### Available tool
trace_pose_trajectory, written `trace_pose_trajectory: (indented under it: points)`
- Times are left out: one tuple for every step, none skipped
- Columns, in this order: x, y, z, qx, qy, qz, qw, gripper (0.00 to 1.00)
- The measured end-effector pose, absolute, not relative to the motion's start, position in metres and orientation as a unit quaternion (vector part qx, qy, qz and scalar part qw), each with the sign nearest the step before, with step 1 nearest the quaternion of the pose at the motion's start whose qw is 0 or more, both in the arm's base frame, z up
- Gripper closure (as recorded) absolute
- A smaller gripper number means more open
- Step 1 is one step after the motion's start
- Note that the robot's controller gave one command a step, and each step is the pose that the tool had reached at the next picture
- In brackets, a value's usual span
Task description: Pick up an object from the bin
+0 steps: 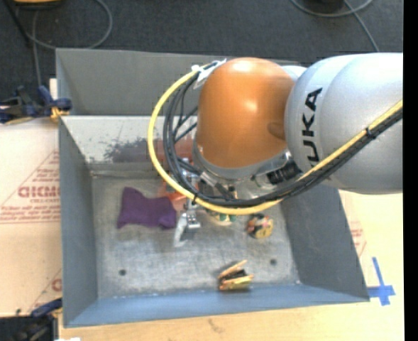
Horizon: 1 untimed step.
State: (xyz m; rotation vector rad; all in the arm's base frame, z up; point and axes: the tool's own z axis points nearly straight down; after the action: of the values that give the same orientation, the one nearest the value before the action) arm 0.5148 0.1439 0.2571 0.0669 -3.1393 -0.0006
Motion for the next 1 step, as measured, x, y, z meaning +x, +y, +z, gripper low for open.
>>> trace_pose_trajectory:
  points:
    - [0.5406,0.1429,0.2396,0.017,-1.000,-0.002,-0.009,0.00]
